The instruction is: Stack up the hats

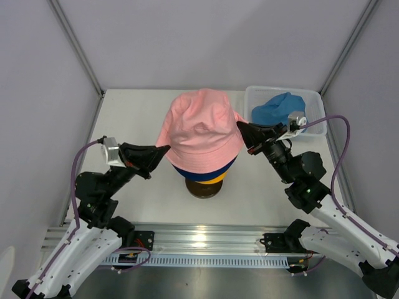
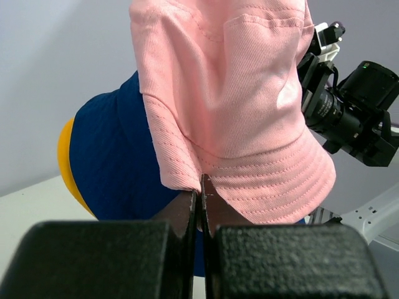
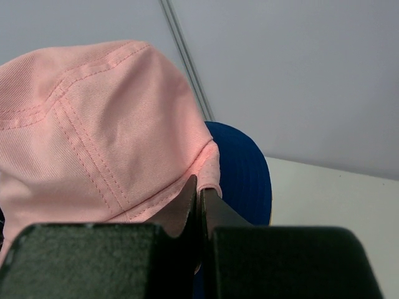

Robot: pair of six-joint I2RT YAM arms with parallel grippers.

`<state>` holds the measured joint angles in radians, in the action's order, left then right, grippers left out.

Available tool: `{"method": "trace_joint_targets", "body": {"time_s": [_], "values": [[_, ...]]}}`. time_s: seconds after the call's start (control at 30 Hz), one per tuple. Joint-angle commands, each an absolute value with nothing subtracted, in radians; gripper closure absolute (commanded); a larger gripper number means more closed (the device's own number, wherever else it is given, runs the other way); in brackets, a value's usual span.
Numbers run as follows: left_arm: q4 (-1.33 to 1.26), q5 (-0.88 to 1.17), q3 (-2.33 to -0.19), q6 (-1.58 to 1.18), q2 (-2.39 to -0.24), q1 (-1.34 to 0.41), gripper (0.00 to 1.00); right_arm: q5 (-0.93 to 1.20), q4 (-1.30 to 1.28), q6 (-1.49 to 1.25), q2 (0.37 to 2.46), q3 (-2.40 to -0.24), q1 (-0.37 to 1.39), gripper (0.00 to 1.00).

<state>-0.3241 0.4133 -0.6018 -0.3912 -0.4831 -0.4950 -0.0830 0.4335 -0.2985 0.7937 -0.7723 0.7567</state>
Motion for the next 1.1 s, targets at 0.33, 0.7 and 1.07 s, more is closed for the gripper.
{"method": "trace_joint_targets", "body": {"time_s": [0.33,0.7,1.07], "values": [[-0.109,0.273,-0.594,-0.391,-0.532,-0.494,0.97,-0.077,0.37,-0.279,0.867,-0.736,0.741,1.0],[-0.112,0.337,-0.615,-0.409,-0.548,-0.492,0.83,-0.179,0.148,-0.311,0.879,-0.834,0.713,0.93],[0.12,0.13,-0.692,-0.744,-0.448,-0.492,0.72,-0.06,-0.02,-0.805,0.787,-0.963,0.643,0.23]]}}
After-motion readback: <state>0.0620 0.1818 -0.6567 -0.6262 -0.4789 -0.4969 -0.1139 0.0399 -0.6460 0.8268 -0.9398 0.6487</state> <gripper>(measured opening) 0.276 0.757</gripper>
